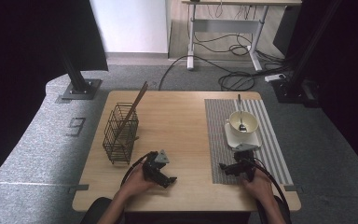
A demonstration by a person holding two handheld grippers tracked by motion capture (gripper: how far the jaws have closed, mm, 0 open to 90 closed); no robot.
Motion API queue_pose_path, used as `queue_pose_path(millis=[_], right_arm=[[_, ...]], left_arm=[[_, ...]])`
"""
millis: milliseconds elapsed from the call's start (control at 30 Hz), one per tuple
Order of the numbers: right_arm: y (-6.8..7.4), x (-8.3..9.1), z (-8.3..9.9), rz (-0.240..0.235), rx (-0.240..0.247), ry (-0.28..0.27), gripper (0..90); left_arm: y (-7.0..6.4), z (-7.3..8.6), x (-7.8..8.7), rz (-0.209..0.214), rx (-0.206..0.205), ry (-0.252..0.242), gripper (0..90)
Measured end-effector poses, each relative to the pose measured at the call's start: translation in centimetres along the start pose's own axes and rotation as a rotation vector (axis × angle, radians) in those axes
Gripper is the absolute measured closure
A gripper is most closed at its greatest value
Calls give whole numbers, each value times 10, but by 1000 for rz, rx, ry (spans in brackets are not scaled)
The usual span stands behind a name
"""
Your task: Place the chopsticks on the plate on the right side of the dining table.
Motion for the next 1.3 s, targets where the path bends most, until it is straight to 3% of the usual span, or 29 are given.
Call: queue_pose_path(millis=[633, 900, 967, 1300], right_arm=[[0, 0, 0, 0, 4, 2, 0], [4, 3, -2, -7, 47, 17, 31], [8, 6, -3, -3, 82, 27, 30], [30, 12, -13, -96, 99, 36, 16]], left_arm=[[0, 0, 0, 0, -1, -1, 0], [0, 0, 0, 0, -1, 0, 0], [0, 0, 0, 0, -1, 0, 0], [0, 0, 0, 0, -1, 0, 0]])
Point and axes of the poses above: each handheld gripper's, and its own axes: x roughly backward along the jaws, z roughly out of its underside, y roughly to its left, the point moved 6 cm from there along -x, roughly forward along the jaws, and after that the axes turned 13 degrees about -x, right-handed, at the moved point
